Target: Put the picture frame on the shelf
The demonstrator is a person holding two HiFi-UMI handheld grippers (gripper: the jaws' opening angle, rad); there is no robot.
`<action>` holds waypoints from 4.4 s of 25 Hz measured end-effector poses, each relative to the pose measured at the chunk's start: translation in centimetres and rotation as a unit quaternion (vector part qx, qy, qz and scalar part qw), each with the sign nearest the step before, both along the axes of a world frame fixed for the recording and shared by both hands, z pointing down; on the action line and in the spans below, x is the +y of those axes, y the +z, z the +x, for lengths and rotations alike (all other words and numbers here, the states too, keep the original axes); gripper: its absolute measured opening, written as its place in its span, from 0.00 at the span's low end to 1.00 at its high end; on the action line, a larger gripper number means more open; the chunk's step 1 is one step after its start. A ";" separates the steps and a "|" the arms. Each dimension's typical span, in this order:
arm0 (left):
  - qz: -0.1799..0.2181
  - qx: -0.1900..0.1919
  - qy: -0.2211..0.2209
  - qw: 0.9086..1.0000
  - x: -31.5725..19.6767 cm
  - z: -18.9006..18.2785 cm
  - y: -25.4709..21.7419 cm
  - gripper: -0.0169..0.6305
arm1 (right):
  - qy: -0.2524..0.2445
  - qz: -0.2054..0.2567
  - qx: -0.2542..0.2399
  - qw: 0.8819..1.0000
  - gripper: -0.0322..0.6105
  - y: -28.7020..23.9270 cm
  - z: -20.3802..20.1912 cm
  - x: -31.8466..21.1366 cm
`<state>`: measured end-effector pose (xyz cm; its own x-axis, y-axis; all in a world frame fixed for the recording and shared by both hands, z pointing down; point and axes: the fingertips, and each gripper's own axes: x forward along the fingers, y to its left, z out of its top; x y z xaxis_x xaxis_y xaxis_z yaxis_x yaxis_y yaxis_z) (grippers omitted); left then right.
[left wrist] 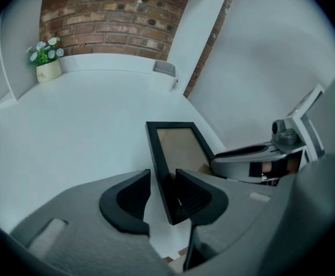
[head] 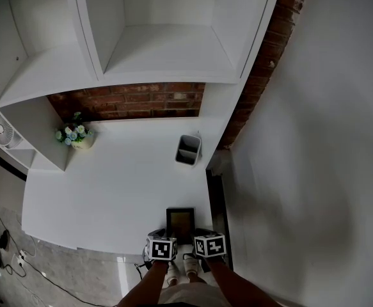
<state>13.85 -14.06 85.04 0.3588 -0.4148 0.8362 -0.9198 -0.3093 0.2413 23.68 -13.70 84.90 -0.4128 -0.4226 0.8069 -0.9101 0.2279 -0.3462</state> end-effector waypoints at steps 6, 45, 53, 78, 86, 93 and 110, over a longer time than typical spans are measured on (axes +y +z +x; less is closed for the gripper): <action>0.000 0.012 -0.014 1.000 0.1 0.5 0.0 0.22 | -0.003 0.002 0.003 1.000 0.23 0.3 -0.2 0.0; 0.221 0.055 -0.172 0.958 -6.3 -6.5 -19.7 0.16 | -0.103 0.272 -0.015 0.957 0.18 -19.7 -7.0 -8.8; 0.301 0.046 -0.203 0.931 -5.8 -9.5 -28.3 0.16 | -0.141 0.352 -0.039 0.925 0.18 -28.1 -10.2 -9.0; 0.405 0.010 -0.243 0.881 -2.2 -13.7 -39.1 0.15 | -0.203 0.444 -0.093 0.868 0.18 -39.0 -14.8 -6.7; 0.422 0.008 -0.252 0.871 -1.0 -13.3 -40.6 0.15 | -0.209 0.460 -0.106 0.857 0.18 -41.0 -14.4 -5.5; 0.437 0.008 -0.258 0.862 -0.2 -13.3 -42.3 0.15 | -0.225 0.476 -0.115 0.842 0.18 -42.9 -14.4 -4.6; 0.492 -0.005 -0.243 0.836 -2.5 -18.1 -47.1 0.15 | -0.211 0.517 -0.117 0.821 0.18 -47.7 -19.2 -6.9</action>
